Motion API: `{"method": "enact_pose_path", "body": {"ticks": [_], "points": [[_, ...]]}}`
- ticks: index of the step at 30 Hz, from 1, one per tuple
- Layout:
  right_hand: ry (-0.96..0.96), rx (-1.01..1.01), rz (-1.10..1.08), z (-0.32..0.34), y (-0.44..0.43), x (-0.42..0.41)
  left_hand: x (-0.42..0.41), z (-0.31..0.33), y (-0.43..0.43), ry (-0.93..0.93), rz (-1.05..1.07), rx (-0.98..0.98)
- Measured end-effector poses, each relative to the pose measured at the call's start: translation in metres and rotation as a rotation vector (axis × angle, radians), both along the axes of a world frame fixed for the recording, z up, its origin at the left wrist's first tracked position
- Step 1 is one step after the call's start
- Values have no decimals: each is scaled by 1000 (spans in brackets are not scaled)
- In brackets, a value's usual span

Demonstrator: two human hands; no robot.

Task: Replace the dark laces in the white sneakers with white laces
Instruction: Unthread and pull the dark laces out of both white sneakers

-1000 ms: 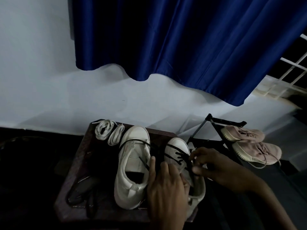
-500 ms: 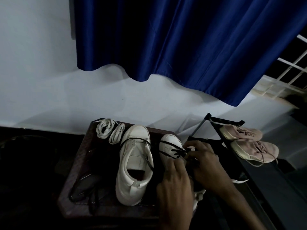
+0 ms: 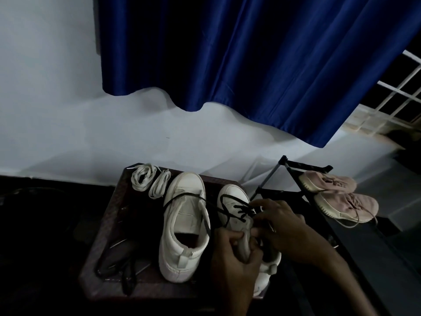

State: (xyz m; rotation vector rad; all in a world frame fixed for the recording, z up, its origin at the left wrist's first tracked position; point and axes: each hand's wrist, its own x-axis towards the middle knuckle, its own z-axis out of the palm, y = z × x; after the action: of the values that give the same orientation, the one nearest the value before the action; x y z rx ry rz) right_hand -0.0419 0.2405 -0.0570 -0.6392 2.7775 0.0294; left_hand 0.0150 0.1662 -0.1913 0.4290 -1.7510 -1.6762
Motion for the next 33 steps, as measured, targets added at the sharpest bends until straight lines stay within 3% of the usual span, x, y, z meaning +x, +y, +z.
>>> {"method": "enact_pose_path", "body": {"ticks": [3,7,9,12,14,17,25,27,31,33], "points": [[-42,-35,-16,-9,5,-6,-2,-2,-3,113,9,-63],[27,-247,-51,-26,4,-10,-2,3,-6,145,-15,-119],[118,-207,-80,-30,1,-2,-1,3,-8,162,-22,-132],[241,-42,41,-17,5,12,-1,2,-7,129,-20,-125],[147,68,64,2,21,16,-1,2,-5,110,-22,-92],[-36,83,86,23,46,11,-2,2,-5,131,-21,-80],[30,82,64,-6,6,-2,-2,2,-5,163,-24,-135],[-10,-15,66,-20,7,-8,-2,1,-6,163,-22,-144],[-261,-567,-101,-29,20,-20,-2,-1,-5,131,-26,-158],[-366,-712,-140,-27,21,-20,-2,-2,-5,119,-19,-161]]}}
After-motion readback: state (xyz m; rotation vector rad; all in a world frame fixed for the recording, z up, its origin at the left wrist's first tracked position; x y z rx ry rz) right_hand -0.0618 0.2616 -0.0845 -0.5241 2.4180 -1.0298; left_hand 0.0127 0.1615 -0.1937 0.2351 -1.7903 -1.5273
